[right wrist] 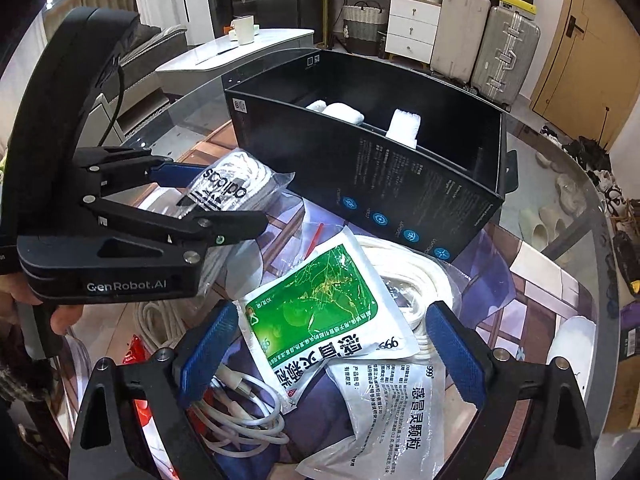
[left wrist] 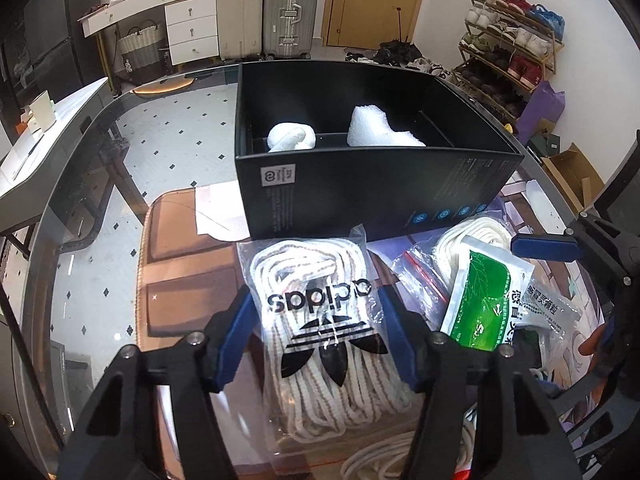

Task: Organize soft objects
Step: 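Grasp the Adidas lace bag with the left gripper while the right gripper grasps the green packet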

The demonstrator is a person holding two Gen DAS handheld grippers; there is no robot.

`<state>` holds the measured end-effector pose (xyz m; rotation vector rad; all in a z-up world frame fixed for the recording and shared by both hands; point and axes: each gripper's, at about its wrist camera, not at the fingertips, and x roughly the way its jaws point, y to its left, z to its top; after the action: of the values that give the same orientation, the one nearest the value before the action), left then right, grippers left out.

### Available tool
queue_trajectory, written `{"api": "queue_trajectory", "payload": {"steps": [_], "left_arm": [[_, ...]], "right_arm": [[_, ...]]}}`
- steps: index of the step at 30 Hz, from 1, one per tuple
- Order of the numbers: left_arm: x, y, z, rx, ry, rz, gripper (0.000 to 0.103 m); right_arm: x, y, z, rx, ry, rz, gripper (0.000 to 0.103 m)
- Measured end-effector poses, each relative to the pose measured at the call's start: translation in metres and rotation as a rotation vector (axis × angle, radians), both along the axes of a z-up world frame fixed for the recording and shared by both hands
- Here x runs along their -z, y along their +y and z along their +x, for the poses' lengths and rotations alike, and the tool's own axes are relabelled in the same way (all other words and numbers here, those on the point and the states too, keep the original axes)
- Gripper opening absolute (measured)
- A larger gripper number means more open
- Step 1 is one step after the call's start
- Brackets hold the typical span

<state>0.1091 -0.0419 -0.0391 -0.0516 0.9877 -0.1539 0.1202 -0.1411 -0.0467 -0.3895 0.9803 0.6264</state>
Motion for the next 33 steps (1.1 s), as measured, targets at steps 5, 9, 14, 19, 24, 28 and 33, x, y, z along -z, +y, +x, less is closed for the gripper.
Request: {"api": "queue_trajectory", "payload": {"steps": [5,9,14,19,24,28,33], "left_arm": [[0.000,0.005,-0.001,-0.016,-0.005,0.009,0.045],[-0.001,0.005,-0.003,-0.015,-0.004,0.026,0.042],[-0.001,0.004,-0.006,-0.020,-0.012,0.026,0.041],[-0.001,0.004,-0.010,-0.018,-0.019,0.034,0.041],[-0.001,0.003,-0.012,-0.018,-0.018,0.032,0.040],[-0.003,0.004,-0.015,-0.018,-0.023,0.032,0.039],[-0.005,0.005,-0.018,-0.019,-0.031,0.025,0.037]], "right_arm": [[0.004,0.008,-0.001,0.012,-0.023,-0.055,0.084],[0.003,0.010,-0.001,0.016,-0.028,-0.075,0.075],[0.000,0.011,-0.013,0.020,-0.050,-0.096,0.059],[-0.005,0.011,-0.019,0.013,-0.064,-0.117,0.039],[-0.007,0.009,-0.022,0.012,-0.052,-0.096,0.032],[-0.012,0.003,-0.021,0.023,-0.013,-0.042,0.027],[-0.021,-0.006,-0.016,0.040,0.010,0.015,0.024]]}}
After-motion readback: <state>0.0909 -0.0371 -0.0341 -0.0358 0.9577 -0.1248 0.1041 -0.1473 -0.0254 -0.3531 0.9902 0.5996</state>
